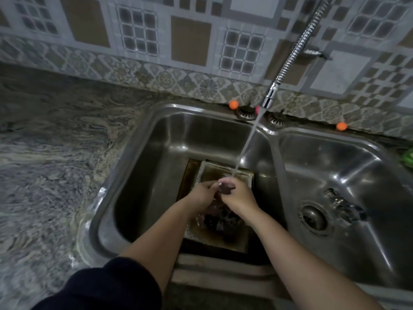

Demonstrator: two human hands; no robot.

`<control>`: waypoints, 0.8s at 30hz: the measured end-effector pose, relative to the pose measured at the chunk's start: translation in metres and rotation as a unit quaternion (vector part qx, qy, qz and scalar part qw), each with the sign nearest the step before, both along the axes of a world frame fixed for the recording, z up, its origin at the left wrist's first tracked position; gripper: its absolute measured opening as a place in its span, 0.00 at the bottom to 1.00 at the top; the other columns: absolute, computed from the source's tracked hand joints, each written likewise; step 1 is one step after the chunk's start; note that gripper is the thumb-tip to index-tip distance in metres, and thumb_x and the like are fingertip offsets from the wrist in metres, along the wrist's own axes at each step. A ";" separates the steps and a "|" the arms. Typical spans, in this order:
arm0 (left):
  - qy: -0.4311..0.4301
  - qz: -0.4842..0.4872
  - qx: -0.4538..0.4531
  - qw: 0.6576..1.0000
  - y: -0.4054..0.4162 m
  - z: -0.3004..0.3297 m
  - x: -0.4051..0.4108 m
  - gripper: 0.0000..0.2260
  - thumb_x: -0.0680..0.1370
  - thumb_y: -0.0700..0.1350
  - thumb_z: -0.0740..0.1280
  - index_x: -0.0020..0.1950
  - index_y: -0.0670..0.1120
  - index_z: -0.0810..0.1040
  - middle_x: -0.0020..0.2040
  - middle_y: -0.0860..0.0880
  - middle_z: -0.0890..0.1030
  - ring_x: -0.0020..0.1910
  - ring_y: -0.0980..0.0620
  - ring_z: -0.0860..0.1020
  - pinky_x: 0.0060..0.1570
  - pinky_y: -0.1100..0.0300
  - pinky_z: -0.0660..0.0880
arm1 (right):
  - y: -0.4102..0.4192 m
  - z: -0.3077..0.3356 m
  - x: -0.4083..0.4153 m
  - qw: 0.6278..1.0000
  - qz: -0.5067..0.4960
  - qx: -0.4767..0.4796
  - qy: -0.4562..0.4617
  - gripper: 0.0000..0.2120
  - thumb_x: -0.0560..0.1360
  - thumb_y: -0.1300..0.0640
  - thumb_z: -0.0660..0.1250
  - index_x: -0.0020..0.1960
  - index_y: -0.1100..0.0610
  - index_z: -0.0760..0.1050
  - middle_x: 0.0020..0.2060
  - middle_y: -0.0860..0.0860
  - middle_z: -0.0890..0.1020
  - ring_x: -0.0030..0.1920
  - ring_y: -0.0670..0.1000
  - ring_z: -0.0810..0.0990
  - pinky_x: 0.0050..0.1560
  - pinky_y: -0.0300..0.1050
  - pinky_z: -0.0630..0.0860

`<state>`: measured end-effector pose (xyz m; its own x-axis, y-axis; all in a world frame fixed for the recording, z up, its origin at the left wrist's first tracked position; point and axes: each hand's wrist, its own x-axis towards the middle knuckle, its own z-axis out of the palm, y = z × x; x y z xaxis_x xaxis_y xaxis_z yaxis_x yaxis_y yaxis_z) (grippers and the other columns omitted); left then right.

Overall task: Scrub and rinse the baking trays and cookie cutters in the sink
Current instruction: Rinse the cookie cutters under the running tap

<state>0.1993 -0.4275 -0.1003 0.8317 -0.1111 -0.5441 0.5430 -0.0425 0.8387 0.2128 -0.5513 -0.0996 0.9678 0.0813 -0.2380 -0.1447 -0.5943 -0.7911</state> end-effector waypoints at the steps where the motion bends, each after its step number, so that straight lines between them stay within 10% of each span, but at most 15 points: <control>1: 0.013 -0.006 -0.033 0.999 0.000 0.001 0.001 0.15 0.83 0.48 0.57 0.67 0.47 0.74 0.59 0.43 0.78 0.56 0.45 0.78 0.54 0.48 0.79 | -0.003 0.002 -0.001 0.999 -0.017 0.034 0.000 0.16 0.73 0.65 0.68 0.58 0.50 0.77 0.54 0.47 0.79 0.50 0.43 0.77 0.40 0.29 0.70; 7: -0.036 0.017 -0.043 0.998 -0.006 -0.004 0.012 0.19 0.78 0.43 0.67 0.69 0.44 0.72 0.59 0.43 0.80 0.54 0.47 0.81 0.54 0.50 0.80 | -0.017 0.013 -0.001 0.982 -0.028 0.185 0.017 0.22 0.74 0.73 0.63 0.56 0.48 0.78 0.55 0.47 0.81 0.60 0.46 0.78 0.46 0.33 0.75; 12: -0.189 -0.011 0.059 0.980 -0.007 0.002 0.006 0.23 0.76 0.33 0.67 0.69 0.49 0.71 0.60 0.55 0.77 0.53 0.61 0.77 0.44 0.72 0.76 | -0.026 0.020 0.013 0.928 -0.069 0.305 0.204 0.16 0.79 0.52 0.64 0.66 0.50 0.73 0.62 0.55 0.78 0.61 0.58 0.77 0.61 0.56 0.75; 17: -0.313 -0.031 0.123 0.941 -0.015 0.009 0.001 0.25 0.75 0.31 0.67 0.69 0.48 0.73 0.62 0.53 0.79 0.61 0.59 0.76 0.59 0.68 0.73 | -0.026 0.028 0.016 0.913 -0.084 0.361 0.172 0.13 0.78 0.60 0.65 0.62 0.60 0.75 0.55 0.57 0.81 0.53 0.53 0.81 0.45 0.43 0.80; 21: -0.382 -0.033 0.214 0.899 -0.028 0.015 0.008 0.20 0.76 0.34 0.67 0.68 0.47 0.75 0.59 0.50 0.81 0.56 0.59 0.78 0.51 0.80 0.67 | -0.039 0.033 0.019 0.983 -0.064 0.172 -0.016 0.19 0.72 0.65 0.72 0.62 0.61 0.76 0.53 0.58 0.82 0.50 0.50 0.80 0.55 0.46 0.78; 24: -0.406 -0.063 0.271 0.870 -0.053 0.020 0.013 0.21 0.78 0.37 0.64 0.69 0.51 0.73 0.59 0.48 0.81 0.59 0.51 0.78 0.57 0.64 0.73 | -0.070 0.042 0.019 0.992 -0.032 0.056 -0.105 0.20 0.69 0.63 0.74 0.60 0.57 0.79 0.53 0.54 0.83 0.53 0.50 0.80 0.60 0.48 0.76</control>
